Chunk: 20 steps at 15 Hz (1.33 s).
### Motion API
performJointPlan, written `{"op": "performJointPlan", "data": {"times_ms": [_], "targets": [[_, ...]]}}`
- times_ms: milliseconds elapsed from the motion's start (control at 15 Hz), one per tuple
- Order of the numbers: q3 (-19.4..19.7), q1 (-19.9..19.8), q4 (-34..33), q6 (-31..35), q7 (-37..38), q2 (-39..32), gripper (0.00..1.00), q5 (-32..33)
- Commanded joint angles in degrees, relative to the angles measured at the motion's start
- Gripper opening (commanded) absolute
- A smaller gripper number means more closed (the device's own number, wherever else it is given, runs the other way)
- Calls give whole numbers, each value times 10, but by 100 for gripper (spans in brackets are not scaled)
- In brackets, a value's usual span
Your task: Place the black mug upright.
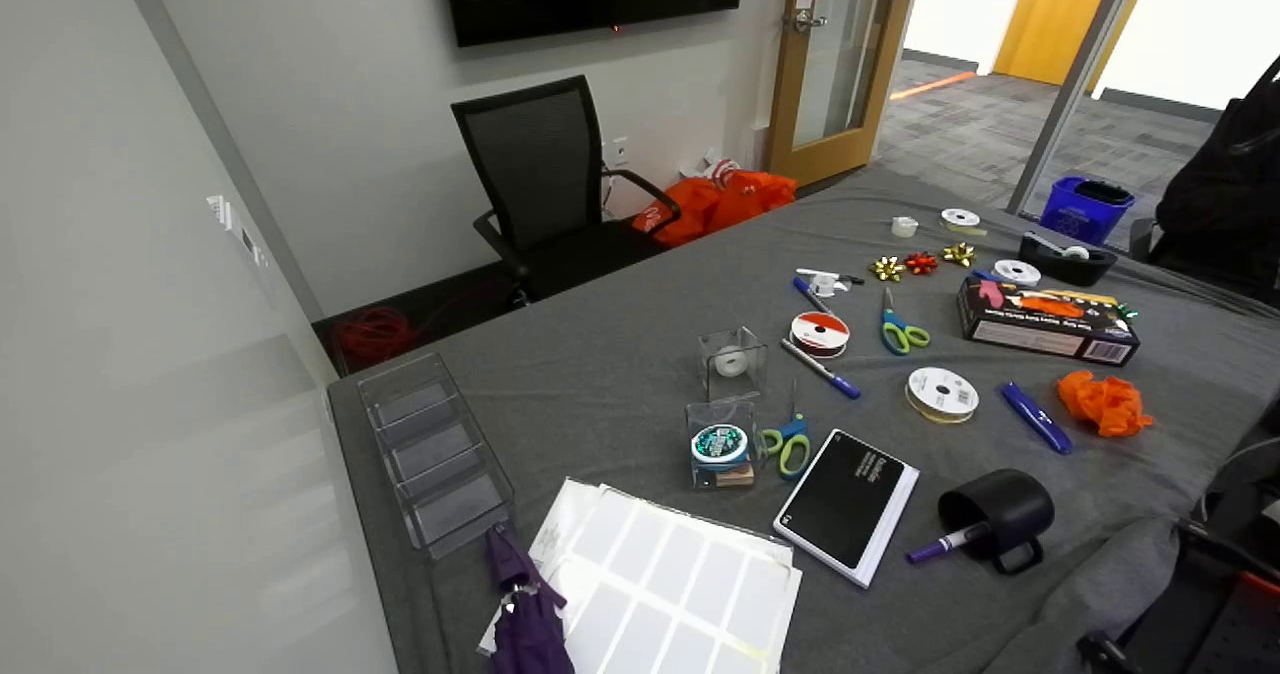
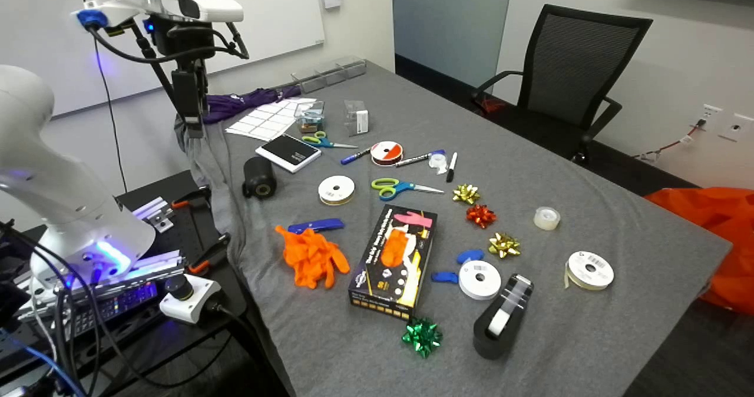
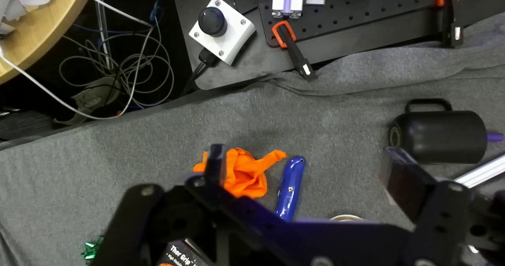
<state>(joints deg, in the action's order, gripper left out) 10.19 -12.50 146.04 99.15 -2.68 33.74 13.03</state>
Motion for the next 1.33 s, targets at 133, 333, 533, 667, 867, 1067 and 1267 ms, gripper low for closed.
{"op": "performJointPlan", "data": {"times_ms": [133,333,533,667,867,1067,1267], "targets": [[1,2,-1,-2,1,0,100,1],[-5,2,18,19,16,11,100,2],[-25,11,40,34,56,27,100,-18],[-33,16,45,40,69,27,100,-25],[-38,25,59,61,71,29,100,-30],[1,2,-1,-1,1,0,100,0],[-3,3,3,6,14,2,100,-3]]}}
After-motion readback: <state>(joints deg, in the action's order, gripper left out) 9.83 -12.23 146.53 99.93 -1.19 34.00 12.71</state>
